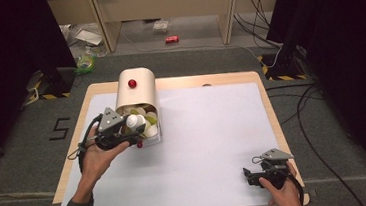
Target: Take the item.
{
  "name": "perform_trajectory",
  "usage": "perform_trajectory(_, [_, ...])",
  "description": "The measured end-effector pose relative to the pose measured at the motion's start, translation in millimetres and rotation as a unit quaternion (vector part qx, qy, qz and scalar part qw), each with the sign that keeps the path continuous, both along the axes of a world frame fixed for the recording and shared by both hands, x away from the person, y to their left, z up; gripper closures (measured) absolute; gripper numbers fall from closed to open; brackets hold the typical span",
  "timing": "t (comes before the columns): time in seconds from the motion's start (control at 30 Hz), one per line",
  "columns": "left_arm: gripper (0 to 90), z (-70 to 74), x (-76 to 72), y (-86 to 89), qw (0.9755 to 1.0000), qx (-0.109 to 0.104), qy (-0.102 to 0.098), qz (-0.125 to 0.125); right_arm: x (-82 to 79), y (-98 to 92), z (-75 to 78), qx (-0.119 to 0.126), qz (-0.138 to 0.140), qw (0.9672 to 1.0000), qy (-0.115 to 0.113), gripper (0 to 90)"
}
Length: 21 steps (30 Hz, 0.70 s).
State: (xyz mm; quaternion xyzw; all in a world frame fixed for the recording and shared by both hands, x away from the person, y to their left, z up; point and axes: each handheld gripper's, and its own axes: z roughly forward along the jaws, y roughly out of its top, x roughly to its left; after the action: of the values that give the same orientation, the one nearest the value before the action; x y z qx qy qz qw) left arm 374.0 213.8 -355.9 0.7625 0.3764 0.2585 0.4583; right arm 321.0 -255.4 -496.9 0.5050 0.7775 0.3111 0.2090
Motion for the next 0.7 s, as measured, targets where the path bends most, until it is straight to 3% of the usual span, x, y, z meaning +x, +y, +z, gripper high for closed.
perform_trajectory(0.43, [41.3,8.4,-9.7,21.6,0.9999,0.002,-0.007,0.01,0.1,0.1,-0.1,0.0,0.0,1.0,0.0,0.4])
perform_trajectory(0.7, [41.3,9.9,-14.3,41.7,0.9995,-0.011,-0.01,0.026,0.0,0.0,0.0,0.0,0.0,1.0,0.0,0.4])
